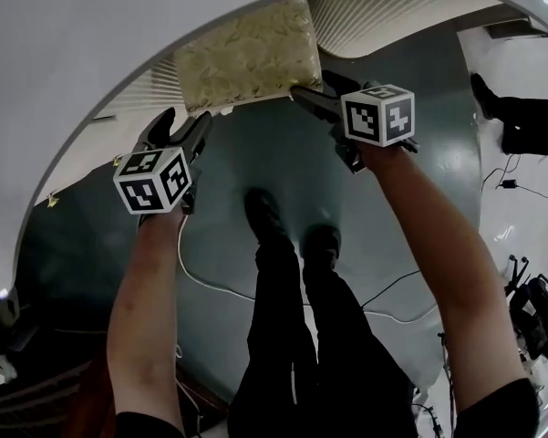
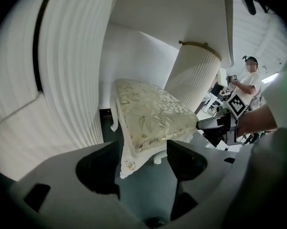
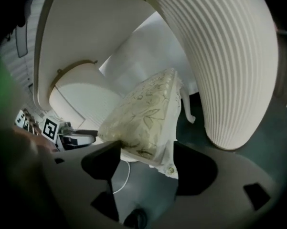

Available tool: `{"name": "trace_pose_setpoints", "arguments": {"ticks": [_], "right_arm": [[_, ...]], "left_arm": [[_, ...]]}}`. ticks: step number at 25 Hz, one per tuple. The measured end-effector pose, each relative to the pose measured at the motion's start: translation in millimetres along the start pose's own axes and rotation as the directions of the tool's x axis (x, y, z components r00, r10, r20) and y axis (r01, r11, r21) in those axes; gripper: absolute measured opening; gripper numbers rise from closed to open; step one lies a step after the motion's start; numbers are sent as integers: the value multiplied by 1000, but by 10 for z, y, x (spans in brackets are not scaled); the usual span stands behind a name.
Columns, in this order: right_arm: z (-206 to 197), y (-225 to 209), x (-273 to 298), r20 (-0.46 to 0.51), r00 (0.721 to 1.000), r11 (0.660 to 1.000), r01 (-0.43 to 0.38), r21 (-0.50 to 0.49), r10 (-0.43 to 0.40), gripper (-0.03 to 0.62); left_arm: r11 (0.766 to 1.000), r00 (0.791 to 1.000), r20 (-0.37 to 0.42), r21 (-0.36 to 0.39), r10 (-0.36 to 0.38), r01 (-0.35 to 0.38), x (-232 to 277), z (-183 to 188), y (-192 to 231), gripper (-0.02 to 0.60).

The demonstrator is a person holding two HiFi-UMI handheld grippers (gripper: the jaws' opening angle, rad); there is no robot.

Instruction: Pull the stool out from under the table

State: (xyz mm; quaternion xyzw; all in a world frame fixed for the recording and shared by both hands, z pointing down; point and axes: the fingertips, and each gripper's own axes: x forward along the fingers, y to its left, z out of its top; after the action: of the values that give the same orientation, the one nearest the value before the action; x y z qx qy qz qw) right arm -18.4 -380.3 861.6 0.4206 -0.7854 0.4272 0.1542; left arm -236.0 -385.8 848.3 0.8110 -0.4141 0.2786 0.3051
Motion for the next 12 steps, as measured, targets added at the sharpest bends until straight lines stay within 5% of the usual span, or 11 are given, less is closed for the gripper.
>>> {"name": "trace_pose_setpoints", "arguments": {"ticks": [3, 7, 12], "right_arm": [[17, 77, 7, -6, 999, 998, -50, -23, 50, 344], [21, 185, 100, -44, 997, 996, -64, -68, 61, 438], [-31, 173, 79, -59, 998, 993, -29, -110, 23, 365]], "left_arm": [[1000, 1000, -13, 22, -18, 18, 78, 39, -41, 337], [996, 996, -49, 38, -75, 77, 182, 27, -165, 356], [990, 997, -60, 133, -45, 53, 209, -9, -252, 356]]}}
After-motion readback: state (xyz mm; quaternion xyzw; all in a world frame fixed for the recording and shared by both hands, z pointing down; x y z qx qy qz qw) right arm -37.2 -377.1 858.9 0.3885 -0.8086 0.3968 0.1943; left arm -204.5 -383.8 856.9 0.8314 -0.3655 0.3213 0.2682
